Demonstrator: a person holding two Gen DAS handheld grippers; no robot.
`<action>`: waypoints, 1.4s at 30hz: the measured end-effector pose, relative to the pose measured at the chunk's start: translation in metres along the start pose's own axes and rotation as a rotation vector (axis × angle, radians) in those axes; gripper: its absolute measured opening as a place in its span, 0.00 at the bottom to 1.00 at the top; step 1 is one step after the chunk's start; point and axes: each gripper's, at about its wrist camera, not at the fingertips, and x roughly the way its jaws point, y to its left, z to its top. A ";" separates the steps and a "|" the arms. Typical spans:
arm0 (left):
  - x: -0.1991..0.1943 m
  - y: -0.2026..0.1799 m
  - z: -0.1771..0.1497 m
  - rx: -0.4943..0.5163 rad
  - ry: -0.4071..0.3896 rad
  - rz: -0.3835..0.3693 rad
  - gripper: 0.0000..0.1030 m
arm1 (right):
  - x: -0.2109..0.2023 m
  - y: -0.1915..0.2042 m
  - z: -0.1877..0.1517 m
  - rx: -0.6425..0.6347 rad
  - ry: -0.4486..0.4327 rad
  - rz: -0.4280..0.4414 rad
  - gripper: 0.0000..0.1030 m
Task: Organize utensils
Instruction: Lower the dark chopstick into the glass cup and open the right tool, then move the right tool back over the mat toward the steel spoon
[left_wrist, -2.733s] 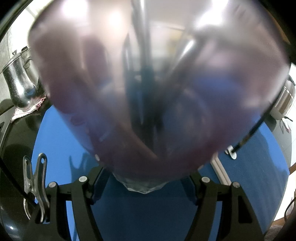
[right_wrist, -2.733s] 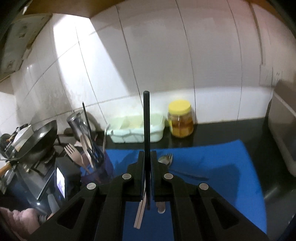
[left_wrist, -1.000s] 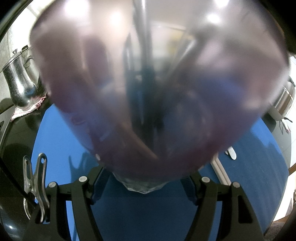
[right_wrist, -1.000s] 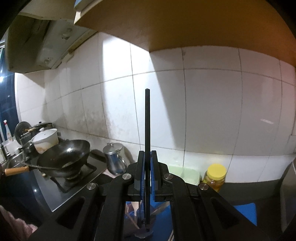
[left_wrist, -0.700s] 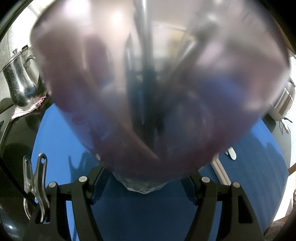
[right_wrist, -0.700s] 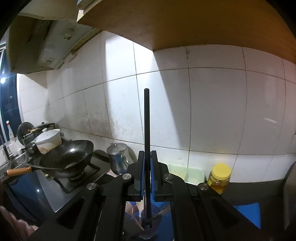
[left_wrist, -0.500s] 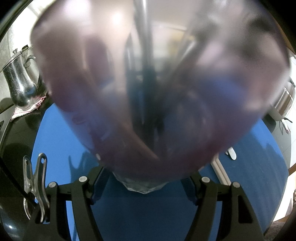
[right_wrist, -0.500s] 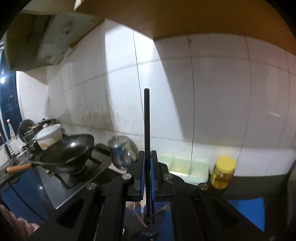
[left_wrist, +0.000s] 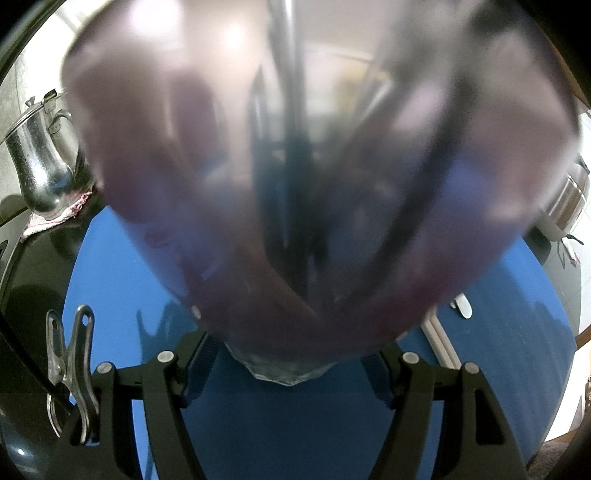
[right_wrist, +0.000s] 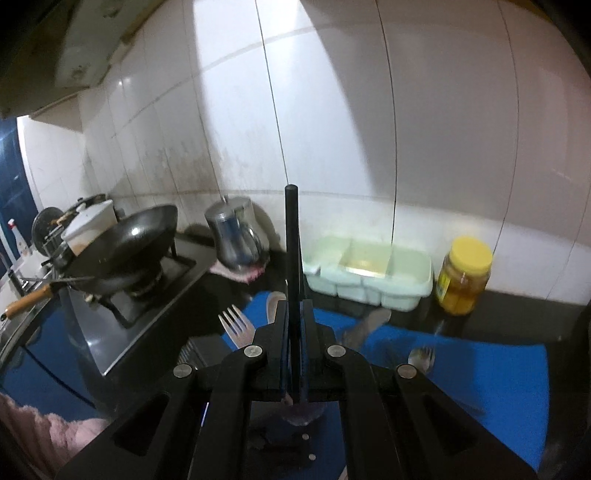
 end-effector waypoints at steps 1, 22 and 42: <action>0.000 0.000 0.000 0.000 0.000 0.000 0.71 | 0.002 -0.002 -0.002 0.003 0.009 -0.001 0.06; 0.001 -0.002 -0.002 -0.001 0.000 -0.001 0.71 | -0.031 -0.016 0.007 0.050 -0.129 0.006 0.27; 0.000 0.001 -0.002 -0.002 0.000 -0.002 0.71 | -0.008 -0.101 -0.032 0.234 -0.005 -0.198 0.31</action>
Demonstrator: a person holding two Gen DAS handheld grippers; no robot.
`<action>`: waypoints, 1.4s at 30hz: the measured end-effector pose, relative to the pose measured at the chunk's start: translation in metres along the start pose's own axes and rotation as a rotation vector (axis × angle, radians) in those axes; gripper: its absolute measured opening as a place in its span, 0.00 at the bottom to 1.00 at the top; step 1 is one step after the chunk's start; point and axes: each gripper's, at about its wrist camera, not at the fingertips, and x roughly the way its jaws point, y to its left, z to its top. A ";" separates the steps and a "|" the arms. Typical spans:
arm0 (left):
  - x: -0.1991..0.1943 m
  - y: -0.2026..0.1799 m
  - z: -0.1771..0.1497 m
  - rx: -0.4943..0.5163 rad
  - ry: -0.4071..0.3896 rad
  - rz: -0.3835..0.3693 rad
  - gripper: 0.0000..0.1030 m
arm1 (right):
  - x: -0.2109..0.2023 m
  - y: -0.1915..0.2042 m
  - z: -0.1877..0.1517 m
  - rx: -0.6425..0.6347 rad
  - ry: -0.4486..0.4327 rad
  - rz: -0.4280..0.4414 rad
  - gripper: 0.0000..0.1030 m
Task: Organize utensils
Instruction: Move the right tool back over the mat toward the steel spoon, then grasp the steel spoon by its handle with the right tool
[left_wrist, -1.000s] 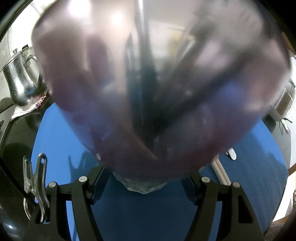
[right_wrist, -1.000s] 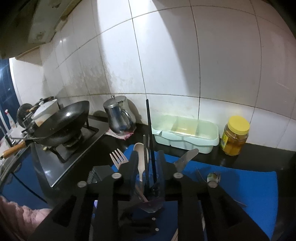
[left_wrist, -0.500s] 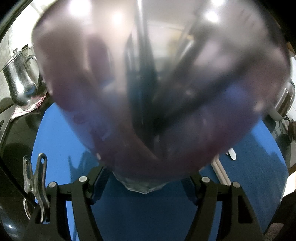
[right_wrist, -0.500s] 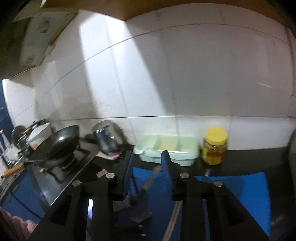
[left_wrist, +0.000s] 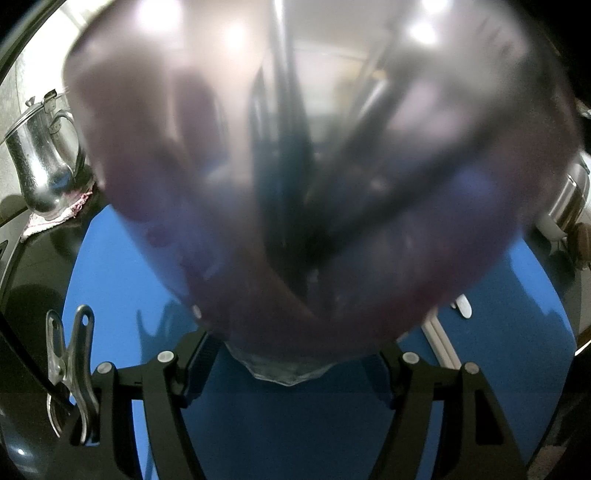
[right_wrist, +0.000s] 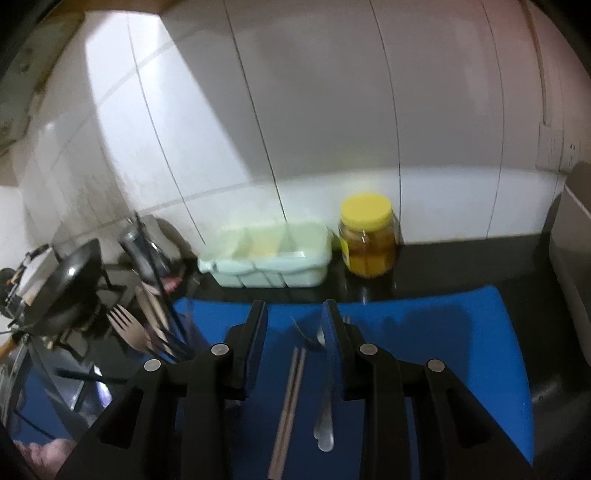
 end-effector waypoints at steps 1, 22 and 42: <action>0.000 -0.001 0.000 0.000 0.000 0.000 0.71 | 0.005 -0.002 -0.002 0.000 0.015 -0.002 0.31; 0.000 0.000 0.000 0.000 0.000 0.000 0.71 | 0.094 -0.021 -0.042 -0.038 0.283 -0.064 0.31; -0.001 0.002 -0.001 -0.001 0.000 -0.001 0.71 | 0.134 -0.016 -0.056 -0.143 0.380 -0.149 0.08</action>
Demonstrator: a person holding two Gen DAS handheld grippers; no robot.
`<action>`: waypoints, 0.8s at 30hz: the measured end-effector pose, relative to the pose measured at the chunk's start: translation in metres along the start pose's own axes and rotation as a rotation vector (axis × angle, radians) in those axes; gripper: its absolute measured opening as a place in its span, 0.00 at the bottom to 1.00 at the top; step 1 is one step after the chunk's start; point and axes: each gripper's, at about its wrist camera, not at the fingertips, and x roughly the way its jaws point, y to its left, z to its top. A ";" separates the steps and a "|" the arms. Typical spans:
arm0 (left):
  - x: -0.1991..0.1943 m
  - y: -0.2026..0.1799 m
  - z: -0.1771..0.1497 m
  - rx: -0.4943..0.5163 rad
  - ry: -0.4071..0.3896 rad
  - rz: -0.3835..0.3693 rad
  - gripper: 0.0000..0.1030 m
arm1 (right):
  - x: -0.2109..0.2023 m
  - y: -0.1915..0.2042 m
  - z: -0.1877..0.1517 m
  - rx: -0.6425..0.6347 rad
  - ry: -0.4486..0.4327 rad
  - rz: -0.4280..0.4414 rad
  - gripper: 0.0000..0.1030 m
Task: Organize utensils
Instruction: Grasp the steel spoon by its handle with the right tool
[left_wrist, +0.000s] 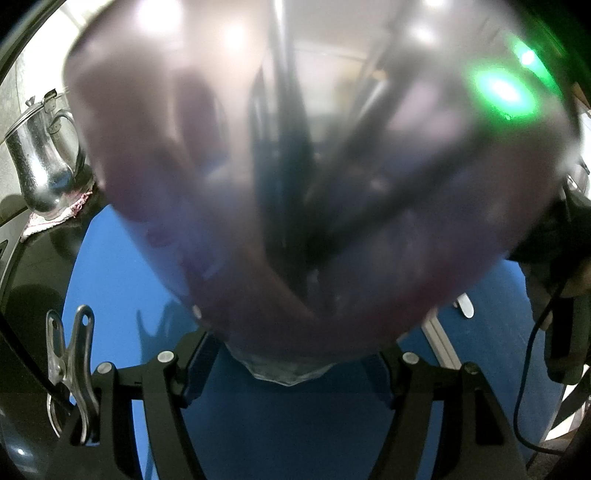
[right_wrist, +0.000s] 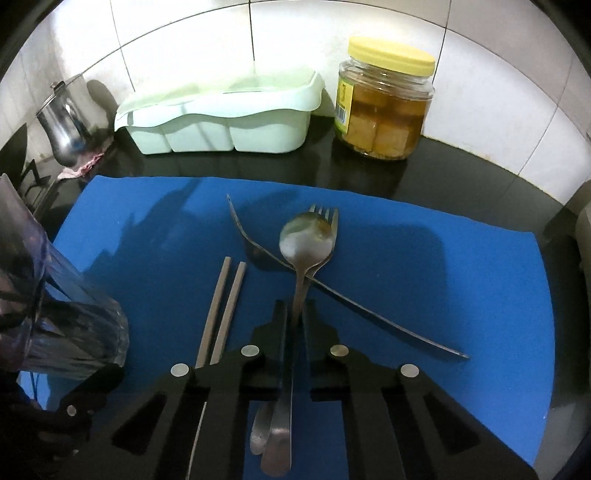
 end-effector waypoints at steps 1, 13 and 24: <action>0.000 0.000 0.000 0.000 0.000 0.000 0.71 | -0.001 -0.001 0.000 0.004 0.000 0.001 0.07; 0.000 0.000 0.000 0.000 0.000 0.000 0.71 | -0.021 -0.018 -0.015 0.092 0.000 0.016 0.05; 0.000 0.001 0.000 0.000 0.000 0.000 0.71 | -0.023 -0.027 -0.028 0.133 0.031 -0.003 0.05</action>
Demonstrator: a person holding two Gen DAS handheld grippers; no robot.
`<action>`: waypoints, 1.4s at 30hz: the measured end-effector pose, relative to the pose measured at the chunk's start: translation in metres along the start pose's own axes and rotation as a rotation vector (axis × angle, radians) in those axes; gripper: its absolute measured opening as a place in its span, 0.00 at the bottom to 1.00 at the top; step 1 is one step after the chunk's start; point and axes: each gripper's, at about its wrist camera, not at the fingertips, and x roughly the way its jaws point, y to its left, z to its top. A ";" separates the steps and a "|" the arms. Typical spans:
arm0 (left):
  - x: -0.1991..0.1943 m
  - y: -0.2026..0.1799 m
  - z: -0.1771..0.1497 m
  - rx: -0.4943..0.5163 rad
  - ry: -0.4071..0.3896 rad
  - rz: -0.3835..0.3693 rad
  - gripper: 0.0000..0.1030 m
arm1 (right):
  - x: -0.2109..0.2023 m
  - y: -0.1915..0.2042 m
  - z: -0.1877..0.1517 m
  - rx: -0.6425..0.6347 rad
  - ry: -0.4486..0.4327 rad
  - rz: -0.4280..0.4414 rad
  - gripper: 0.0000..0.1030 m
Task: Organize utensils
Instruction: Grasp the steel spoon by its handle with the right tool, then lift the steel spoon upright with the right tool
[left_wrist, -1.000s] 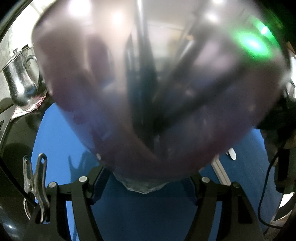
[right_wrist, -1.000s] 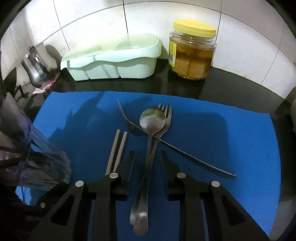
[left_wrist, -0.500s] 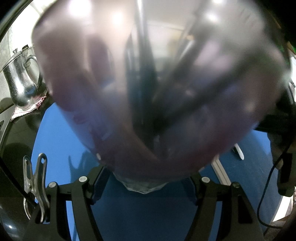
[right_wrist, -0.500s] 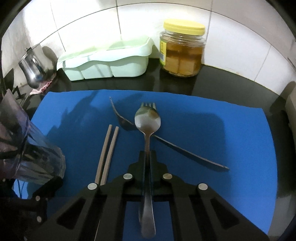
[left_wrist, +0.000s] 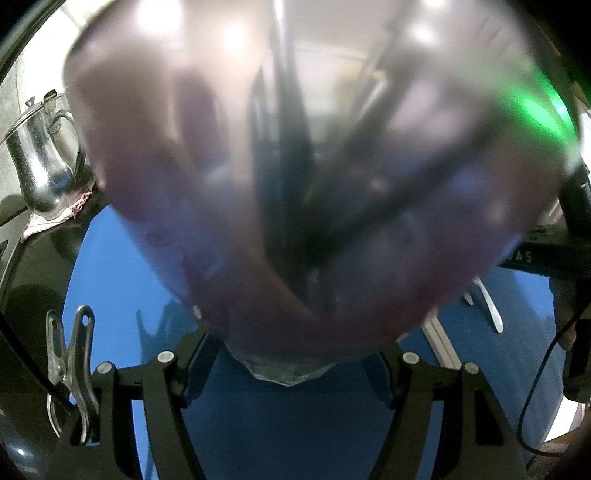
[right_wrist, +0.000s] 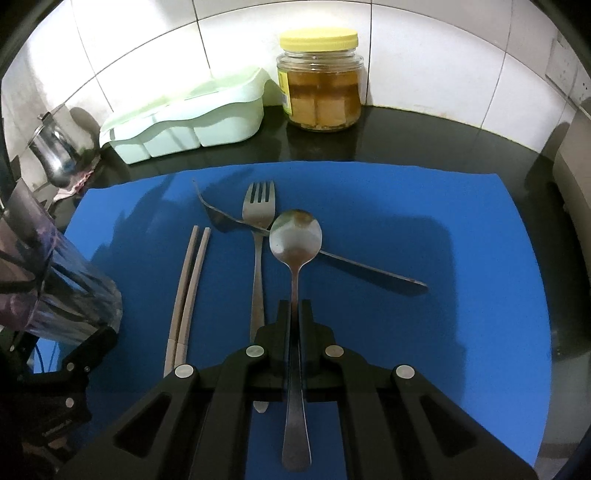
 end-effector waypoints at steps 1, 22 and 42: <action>0.000 0.000 0.000 0.000 0.000 0.000 0.71 | 0.001 0.000 0.000 0.000 0.004 -0.002 0.05; 0.000 0.000 0.000 0.000 0.000 0.000 0.71 | 0.009 -0.003 0.014 -0.005 -0.049 0.043 0.05; 0.000 -0.001 -0.001 0.001 0.000 -0.001 0.71 | -0.119 -0.018 -0.026 0.139 -0.482 0.151 0.05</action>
